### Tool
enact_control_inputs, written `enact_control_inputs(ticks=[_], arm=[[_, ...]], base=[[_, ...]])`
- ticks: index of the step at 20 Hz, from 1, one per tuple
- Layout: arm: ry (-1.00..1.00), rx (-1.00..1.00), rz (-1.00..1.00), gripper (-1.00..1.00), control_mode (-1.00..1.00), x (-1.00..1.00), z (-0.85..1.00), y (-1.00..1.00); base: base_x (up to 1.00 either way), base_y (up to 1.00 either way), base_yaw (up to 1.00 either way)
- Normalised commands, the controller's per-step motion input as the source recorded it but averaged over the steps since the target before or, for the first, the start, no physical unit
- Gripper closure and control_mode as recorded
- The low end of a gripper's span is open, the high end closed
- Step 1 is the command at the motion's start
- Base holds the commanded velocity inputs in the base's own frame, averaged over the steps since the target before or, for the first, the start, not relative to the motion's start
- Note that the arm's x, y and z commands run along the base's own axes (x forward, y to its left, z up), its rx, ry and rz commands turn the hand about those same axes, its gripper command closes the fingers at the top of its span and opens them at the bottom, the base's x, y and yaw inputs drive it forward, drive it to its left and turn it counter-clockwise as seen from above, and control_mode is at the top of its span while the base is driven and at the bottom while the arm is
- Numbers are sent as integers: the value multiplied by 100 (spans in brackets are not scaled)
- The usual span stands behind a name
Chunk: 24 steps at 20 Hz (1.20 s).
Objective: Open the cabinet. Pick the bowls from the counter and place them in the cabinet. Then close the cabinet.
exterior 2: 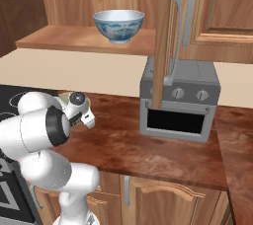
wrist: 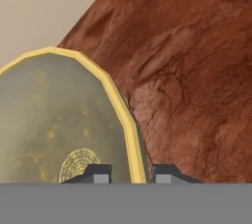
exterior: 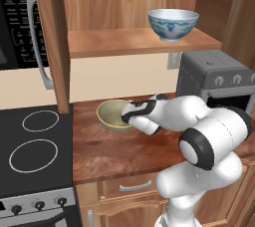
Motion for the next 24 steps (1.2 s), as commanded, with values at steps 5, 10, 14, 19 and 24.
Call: enact_control_inputs(ticks=[5,10,14,19,24], arm=[[0,-3,0,100,-100,-28,61,0],[0,-3,0,100,-100,-26,64,0],[2,-1,-2,100,-100,-23,62,0],[4,0,-7,100,-100,-30,56,0],[0,0,-8,100,-100,-39,59,0]], base=[[0,0,0],[0,0,0],[0,0,0],[0,0,0],[0,0,0]])
